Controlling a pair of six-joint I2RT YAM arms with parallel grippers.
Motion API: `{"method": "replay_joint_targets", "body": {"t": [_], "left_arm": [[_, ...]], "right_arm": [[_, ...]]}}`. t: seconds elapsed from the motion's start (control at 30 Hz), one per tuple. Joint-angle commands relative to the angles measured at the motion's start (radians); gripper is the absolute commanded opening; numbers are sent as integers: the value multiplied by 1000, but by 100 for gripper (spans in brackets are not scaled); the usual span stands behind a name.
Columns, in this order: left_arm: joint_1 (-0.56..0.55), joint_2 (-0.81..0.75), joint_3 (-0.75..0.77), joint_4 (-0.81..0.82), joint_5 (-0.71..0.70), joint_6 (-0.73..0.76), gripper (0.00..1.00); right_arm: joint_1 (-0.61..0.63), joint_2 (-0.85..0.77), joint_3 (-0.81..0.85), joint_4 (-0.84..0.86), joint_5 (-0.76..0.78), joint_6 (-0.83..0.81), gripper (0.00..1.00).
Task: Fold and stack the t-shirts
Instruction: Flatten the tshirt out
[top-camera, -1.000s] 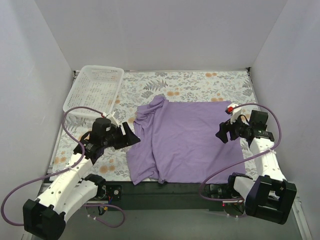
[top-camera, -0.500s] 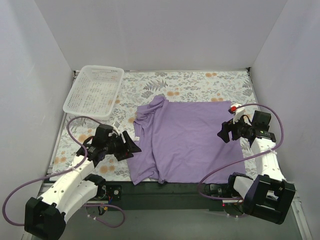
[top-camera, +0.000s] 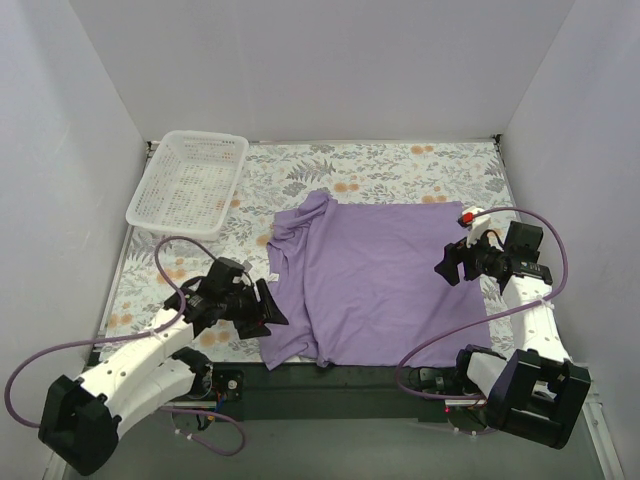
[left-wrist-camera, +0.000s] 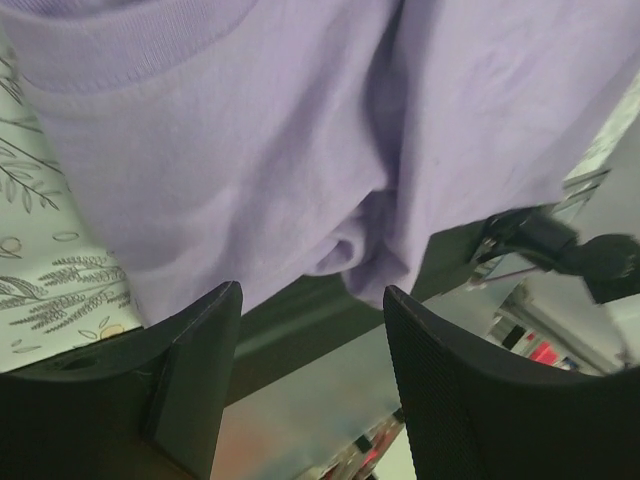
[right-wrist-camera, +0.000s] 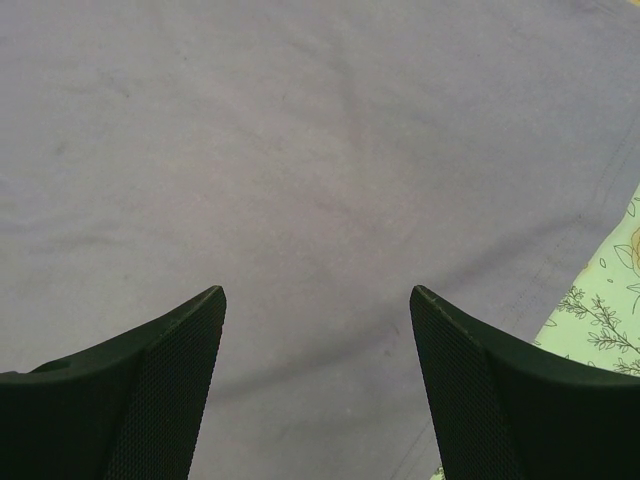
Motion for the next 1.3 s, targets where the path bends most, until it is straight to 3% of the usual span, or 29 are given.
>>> {"method": "replay_joint_targets", "body": {"t": [0.0,0.3,0.93,1.07,1.27], "left_arm": [[-140,64,34,-11,-126,-89,57],[-272,144,26,7,-232,-158,57],[-334,254,29,73,-318,-191,56],[-335,309,52,61,-342,-172,50],[-354,330,45,41,-349,-168,27]], "right_arm": [[-10,-21,-9,4,-27,2,81],[-15,-19,-9,4,-36,2,81],[-21,-28,-13,6,-44,-1,81],[-21,-25,-11,4,-44,-3,81],[-24,-6,56,-44,86,-47,81]]}}
